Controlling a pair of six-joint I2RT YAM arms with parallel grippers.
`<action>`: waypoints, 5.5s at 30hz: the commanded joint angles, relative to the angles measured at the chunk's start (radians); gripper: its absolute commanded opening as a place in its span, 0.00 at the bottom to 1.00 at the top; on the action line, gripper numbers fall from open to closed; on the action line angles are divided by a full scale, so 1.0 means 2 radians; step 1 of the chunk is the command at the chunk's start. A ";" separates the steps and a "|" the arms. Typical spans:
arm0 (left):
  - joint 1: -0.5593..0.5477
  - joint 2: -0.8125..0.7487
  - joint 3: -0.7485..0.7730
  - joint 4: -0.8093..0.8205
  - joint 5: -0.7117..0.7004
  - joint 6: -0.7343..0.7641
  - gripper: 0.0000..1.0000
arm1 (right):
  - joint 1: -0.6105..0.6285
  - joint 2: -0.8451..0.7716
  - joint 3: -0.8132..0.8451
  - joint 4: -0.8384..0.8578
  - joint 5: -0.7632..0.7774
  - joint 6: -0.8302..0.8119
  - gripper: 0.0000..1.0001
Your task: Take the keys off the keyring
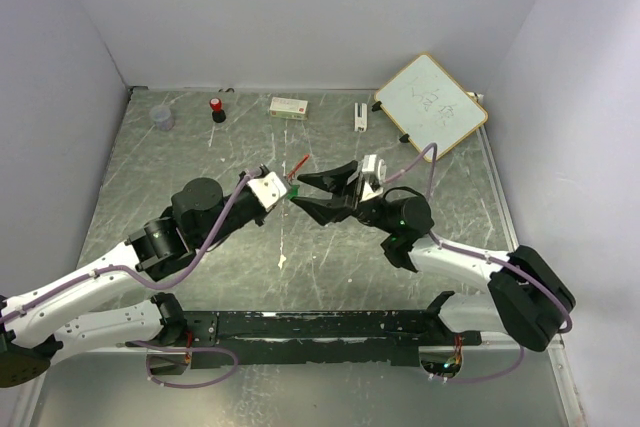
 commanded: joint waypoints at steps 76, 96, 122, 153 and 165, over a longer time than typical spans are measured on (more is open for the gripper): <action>-0.002 -0.028 -0.083 0.207 -0.139 -0.064 0.77 | 0.248 0.094 0.626 -1.148 0.647 -0.040 0.00; -0.002 -0.046 -0.088 0.191 -0.030 -0.108 0.69 | 0.254 0.129 0.643 -1.162 0.663 -0.058 0.00; -0.002 -0.010 -0.154 0.343 -0.057 -0.060 0.57 | 0.257 0.111 0.617 -1.140 0.650 -0.064 0.00; -0.002 0.025 -0.161 0.369 -0.039 -0.050 0.74 | 0.265 0.108 0.612 -1.137 0.654 -0.065 0.00; -0.002 0.025 -0.180 0.400 -0.048 -0.041 0.75 | 0.267 0.106 0.608 -1.135 0.657 -0.066 0.00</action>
